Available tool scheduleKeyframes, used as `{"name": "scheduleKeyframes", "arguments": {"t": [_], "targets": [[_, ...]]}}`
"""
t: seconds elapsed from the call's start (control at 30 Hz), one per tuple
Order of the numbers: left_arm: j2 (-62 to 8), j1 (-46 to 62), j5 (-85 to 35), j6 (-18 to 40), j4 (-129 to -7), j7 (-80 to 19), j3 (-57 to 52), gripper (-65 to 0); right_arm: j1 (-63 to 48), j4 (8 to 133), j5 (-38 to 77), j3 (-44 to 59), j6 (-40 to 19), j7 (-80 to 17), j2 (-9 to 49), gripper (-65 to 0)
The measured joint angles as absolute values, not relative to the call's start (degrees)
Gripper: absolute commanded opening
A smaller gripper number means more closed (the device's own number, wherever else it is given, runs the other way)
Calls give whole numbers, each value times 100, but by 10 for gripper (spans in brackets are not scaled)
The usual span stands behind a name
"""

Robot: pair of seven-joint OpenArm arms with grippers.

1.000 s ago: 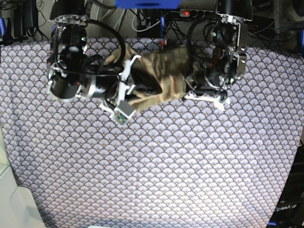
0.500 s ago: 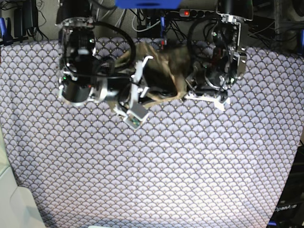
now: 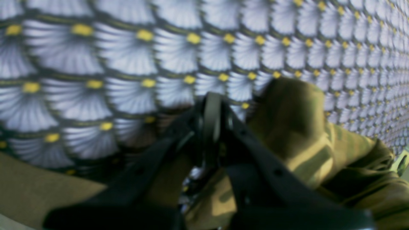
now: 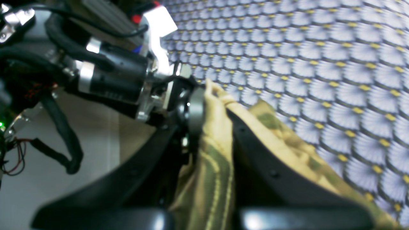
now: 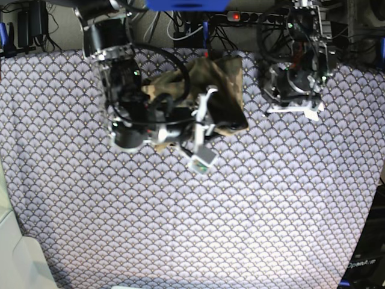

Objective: Fold the T-shirt properly
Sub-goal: 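Open the right gripper and withdraw it from the bundle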

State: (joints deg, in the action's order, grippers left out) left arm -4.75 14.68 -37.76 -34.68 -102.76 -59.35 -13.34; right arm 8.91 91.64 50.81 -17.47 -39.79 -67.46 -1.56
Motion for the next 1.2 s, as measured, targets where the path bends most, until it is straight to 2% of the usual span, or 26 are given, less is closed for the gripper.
{"name": "scheduleKeyframes", "arguments": {"t": [0.33,0.67,0.73,0.9,0.97,1.2], "targets": [[-602,1848,-3793,-3448,-10276,-5870,-1396,-650,1358,8149,5070,-2510,-3898,-5854,-128,-650],[-600,1953,-3800,-3446,-10276,-5894,-1393,-650,1437,7800,5111,-2547,-3898,-5631,-91,-634],[-600,1951,-3800,-3446,-10280,-5898,-1391,-650,1428,7749,5103,-2547,-3898,-5640,-62,-579],[-600,1953,-3800,-3446,-10280,-5896,-1387,-650,1402,8018,5116,-2541,-3909,-5736,-47,-358],[-633,1955,-3802,-3446,-10280,-5905,-1376,-650,1378,8353,5148,-2561,-3929,-5758,-47,-293],[-1048,2272,-3948,-3361,-10331,-5870,-1411,-650,1378,9341,5288,-2571,-3940,-5861,-49,-301]]}}
